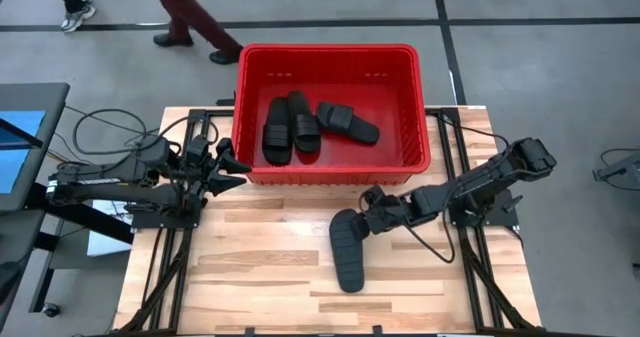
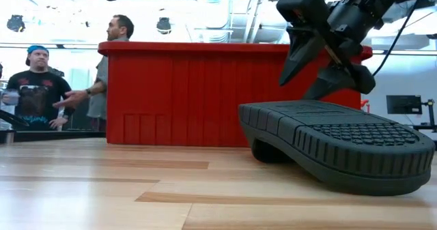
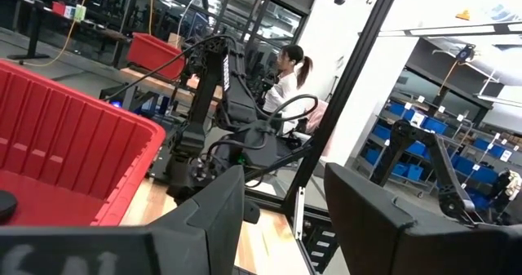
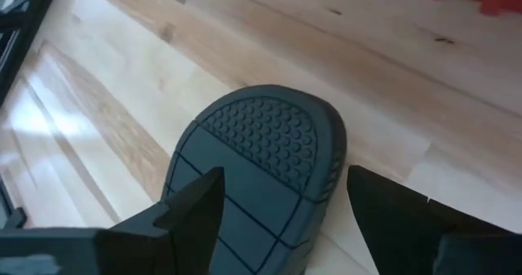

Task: Pick and place slides into bin
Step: Put the black slide into the red bin, then adjust the slides in the red bin

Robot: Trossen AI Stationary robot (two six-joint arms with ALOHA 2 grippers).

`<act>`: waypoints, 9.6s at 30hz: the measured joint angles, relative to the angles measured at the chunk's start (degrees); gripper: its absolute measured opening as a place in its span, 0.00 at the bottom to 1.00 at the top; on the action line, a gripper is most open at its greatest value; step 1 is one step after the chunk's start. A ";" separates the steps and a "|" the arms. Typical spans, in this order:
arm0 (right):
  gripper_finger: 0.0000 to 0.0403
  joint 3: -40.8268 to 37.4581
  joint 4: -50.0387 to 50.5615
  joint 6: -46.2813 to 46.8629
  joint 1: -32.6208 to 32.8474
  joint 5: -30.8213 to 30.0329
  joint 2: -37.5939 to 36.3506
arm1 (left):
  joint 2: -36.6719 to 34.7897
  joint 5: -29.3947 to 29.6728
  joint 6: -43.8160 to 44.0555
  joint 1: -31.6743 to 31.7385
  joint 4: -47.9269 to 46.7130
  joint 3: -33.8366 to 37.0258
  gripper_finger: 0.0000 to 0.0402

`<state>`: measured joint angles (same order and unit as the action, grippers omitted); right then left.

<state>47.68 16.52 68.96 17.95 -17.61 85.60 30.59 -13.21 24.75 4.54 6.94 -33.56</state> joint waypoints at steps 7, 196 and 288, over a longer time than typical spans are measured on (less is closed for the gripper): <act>0.62 -3.59 -4.82 0.61 -1.24 2.28 0.00 | 0.00 0.00 -0.02 0.00 -0.02 0.00 0.40; 0.28 47.47 -0.27 -117.46 -50.44 -15.14 30.88 | -3.32 31.43 -8.81 0.00 -8.58 -1.22 0.40; 0.00 54.99 49.40 -95.81 -61.11 33.96 26.92 | -3.39 30.99 -6.49 0.00 -10.10 -1.22 0.40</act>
<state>102.67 65.93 -26.86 -43.16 16.36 112.53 27.20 17.78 18.26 4.54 -3.16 -34.79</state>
